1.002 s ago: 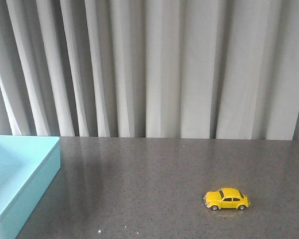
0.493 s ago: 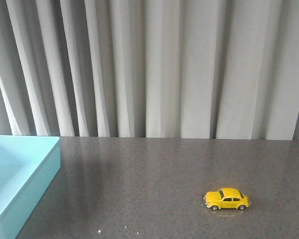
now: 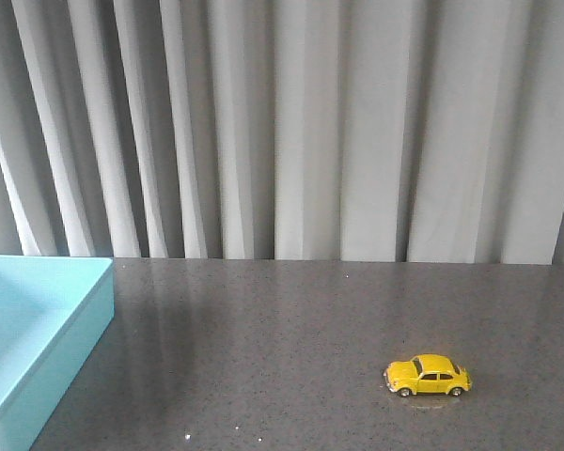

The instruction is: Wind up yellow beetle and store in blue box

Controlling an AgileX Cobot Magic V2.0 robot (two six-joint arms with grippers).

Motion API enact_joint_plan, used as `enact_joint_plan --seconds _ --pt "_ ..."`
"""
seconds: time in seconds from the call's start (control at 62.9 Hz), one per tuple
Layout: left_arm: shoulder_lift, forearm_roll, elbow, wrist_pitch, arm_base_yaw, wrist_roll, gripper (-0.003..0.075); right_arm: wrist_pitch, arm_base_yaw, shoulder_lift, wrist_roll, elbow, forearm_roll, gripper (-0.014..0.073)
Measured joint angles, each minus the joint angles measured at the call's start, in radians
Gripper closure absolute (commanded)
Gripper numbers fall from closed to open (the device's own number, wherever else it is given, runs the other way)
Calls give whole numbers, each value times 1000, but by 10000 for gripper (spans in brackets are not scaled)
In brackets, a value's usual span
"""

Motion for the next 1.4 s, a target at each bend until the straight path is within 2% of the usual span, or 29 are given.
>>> enact_joint_plan --seconds 0.175,0.286,0.414,0.525,0.621,0.684,0.939,1.209,1.321,1.4 --pt "110 -25 0 19 0 0 720 106 0 136 -37 -4 -8 574" --pt "157 -23 0 20 0 0 671 124 0 187 -43 -4 -9 491" --pt "207 -14 0 33 0 4 519 132 0 236 -51 -4 -9 316" --pt "235 -11 0 50 0 8 334 133 0 272 -68 -4 -8 140" --pt "245 -11 0 54 0 10 233 134 0 290 -73 -4 -7 54" --pt "246 -11 0 54 0 10 202 135 0 294 -73 -4 -6 34" --pt "246 -11 0 74 -23 10 199 133 0 305 -109 -9 86 32" --pt "246 -10 0 74 -200 81 199 169 9 497 -316 -137 293 32" --pt "246 -10 0 77 -252 100 199 179 59 614 -317 -225 276 32" --pt "246 -10 0 77 -268 105 199 182 108 696 -269 -295 220 32"
